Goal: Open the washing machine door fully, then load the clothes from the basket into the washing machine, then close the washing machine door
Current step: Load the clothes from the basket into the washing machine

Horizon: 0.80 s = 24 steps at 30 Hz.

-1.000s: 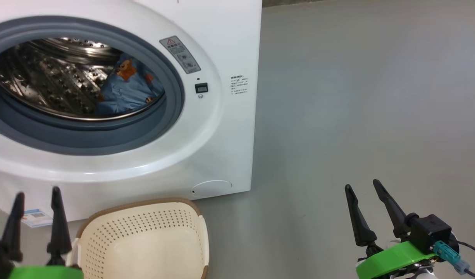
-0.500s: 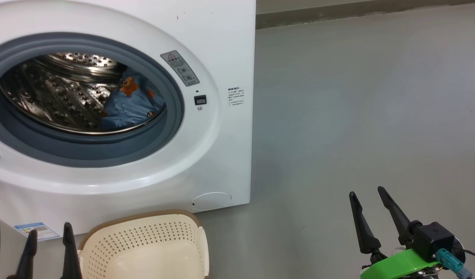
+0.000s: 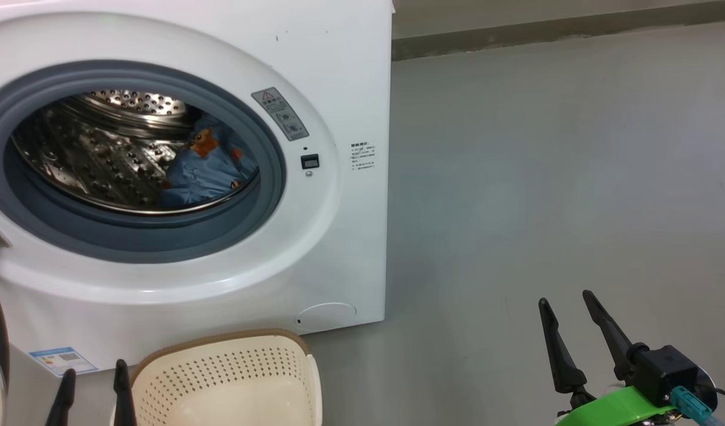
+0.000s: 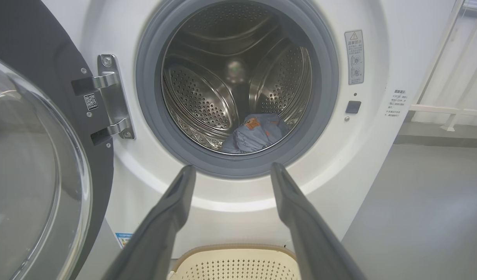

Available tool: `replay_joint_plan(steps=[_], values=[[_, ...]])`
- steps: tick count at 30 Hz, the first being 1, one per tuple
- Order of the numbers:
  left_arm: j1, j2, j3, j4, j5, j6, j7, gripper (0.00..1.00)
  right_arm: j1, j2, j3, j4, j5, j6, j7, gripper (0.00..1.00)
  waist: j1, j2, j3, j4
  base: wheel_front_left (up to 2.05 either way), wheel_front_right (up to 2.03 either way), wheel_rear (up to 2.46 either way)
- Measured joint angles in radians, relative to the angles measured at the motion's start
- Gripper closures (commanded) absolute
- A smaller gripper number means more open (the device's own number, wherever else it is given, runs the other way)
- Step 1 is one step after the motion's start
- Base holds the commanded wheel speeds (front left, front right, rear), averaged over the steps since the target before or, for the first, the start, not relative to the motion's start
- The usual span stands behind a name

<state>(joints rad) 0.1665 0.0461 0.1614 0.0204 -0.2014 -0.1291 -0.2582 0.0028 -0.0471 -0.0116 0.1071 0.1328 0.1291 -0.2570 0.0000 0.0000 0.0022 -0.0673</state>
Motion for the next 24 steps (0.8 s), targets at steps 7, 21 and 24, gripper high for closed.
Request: replay_joint_plan(steps=[7,21,24], values=[[0.012,-0.001,-0.015,0.009,0.000,0.000,0.000,0.00,0.000,0.000,0.000,0.000,0.000,0.000,0.000,0.00,0.0000,0.0000,-0.017,0.008,0.00,0.00,0.00],[0.020,-0.001,-0.044,0.031,-0.008,0.001,0.000,0.00,0.000,0.000,0.001,0.001,0.000,0.000,0.000,0.00,0.0000,0.0000,-0.023,0.019,0.00,0.00,0.00],[0.020,-0.001,-0.044,0.037,-0.015,0.001,0.000,0.00,0.000,0.000,0.001,0.002,0.000,0.000,0.000,0.00,0.0000,0.0000,-0.020,0.021,0.00,0.00,0.00]])
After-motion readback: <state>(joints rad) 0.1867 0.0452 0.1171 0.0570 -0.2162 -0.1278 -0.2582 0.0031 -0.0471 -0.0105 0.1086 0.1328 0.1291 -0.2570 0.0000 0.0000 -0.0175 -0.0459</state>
